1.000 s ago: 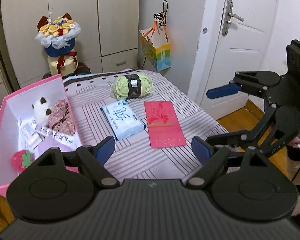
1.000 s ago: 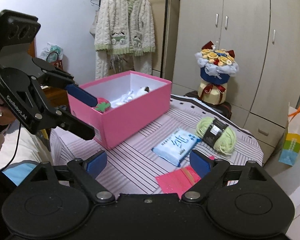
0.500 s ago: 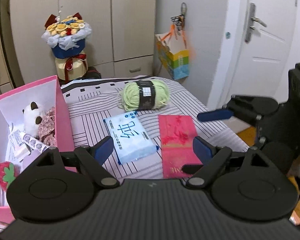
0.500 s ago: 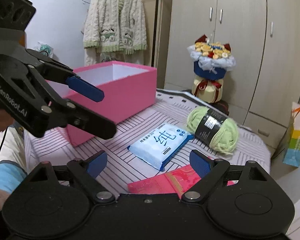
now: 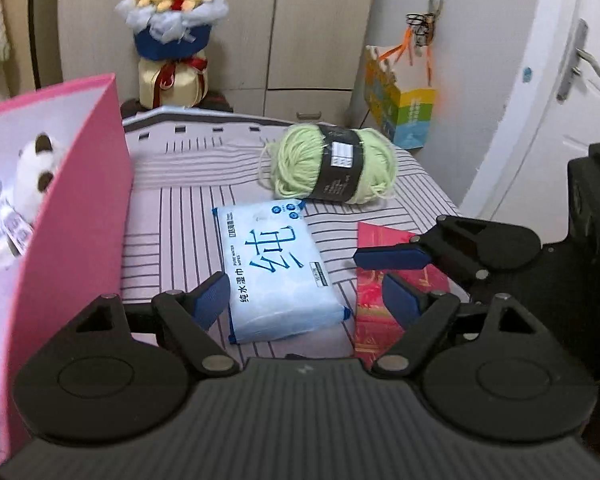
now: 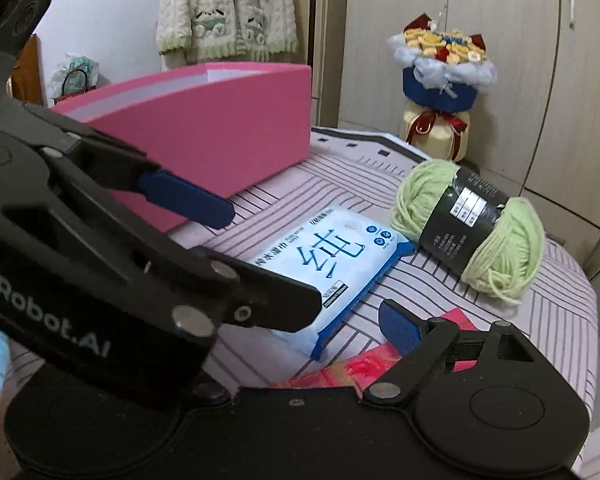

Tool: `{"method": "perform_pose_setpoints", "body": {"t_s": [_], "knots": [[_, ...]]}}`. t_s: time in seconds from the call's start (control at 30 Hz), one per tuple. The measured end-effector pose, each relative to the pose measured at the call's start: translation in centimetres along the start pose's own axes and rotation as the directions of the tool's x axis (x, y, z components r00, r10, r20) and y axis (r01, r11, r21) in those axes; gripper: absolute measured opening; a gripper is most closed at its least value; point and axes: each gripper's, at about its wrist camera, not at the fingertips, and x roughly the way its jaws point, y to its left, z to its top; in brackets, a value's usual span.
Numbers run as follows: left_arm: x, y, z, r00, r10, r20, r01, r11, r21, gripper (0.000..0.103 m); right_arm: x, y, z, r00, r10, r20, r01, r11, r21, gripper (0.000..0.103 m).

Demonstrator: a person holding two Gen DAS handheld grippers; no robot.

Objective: Organize soft objects
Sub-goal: 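Move the left tool to the white wet-wipes pack and close on it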

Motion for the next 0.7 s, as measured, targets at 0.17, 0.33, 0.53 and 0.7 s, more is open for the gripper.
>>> {"method": "perform_pose_setpoints", "body": {"t_s": [0.17,0.33,0.53,0.7], "knots": [[2.2,1.0,0.0,0.999,-0.003,-0.032,0.001,0.998,-0.066,0.075,1.4,-0.3,-0.1,1.000,0.027,-0.013,-0.027,0.999,-0.018,0.084],[3.2,1.3,-0.3,0.999,0.029,-0.042,-0.033,0.996,-0.083,0.071,1.6,-0.9,-0.3,0.997,0.075,-0.004,-0.075,0.997,0.029,0.079],[3.9,1.5,-0.7,0.997,0.062,-0.053,-0.068,0.991,-0.112,0.070,1.4,-1.2,-0.7,0.998,0.063,0.013,-0.063,0.997,0.044,0.065],[3.8,1.7,-0.6,0.998,0.017,-0.059,-0.025,0.989,-0.142,0.066,1.0,-0.8,-0.8,0.998,0.051,0.023,-0.052,0.998,0.046,0.054]]}}
